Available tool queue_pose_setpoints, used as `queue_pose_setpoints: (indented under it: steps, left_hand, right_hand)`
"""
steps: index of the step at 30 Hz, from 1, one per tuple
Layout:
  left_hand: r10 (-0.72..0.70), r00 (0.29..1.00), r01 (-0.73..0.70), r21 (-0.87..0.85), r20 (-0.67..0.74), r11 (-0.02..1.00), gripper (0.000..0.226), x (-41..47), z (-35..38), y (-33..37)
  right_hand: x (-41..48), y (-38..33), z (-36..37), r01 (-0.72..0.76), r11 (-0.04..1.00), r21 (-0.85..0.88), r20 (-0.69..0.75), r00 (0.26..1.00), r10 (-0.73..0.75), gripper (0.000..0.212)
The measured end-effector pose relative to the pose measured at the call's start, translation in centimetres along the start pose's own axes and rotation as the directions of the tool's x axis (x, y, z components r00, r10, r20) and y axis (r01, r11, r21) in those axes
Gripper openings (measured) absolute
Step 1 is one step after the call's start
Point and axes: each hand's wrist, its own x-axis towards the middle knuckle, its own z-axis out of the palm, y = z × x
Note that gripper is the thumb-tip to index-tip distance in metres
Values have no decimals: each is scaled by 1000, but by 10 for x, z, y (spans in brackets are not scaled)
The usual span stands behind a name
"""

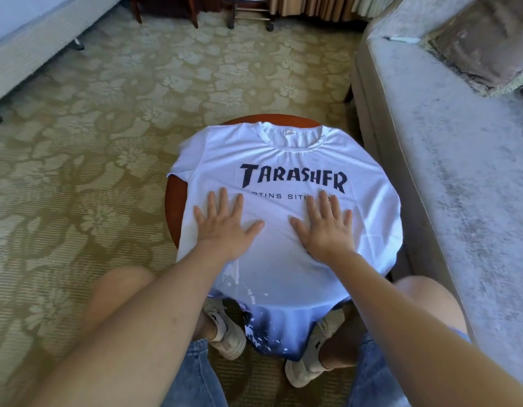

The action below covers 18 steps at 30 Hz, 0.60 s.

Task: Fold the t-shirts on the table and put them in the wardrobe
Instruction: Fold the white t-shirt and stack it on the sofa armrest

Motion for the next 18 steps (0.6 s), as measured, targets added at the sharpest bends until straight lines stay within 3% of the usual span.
queue_pose_setpoints:
  steps: [8, 12, 15, 18]
  left_hand:
    - [33, 999, -33, -11, -27, 999, 85, -32, 12, 10]
    - [-17, 968, 2, -62, -252, 998, 64, -17, -4, 5]
    - [-145, 925, 97, -150, -350, 984, 57, 6, -12, -14]
    - [-212, 925, 169, -159, -317, 973, 59, 26, -16, -32]
  right_hand:
    - [-29, 18, 3, -25, 1000, -13, -9, 1000, 25, 79]
    - [-25, 0, -7, -84, 996, 8, -74, 994, 84, 75]
    - [8, -37, -20, 21, 1000, 3, -103, 995, -20, 72]
    - [49, -75, -25, 126, 992, -26, -49, 991, -127, 70]
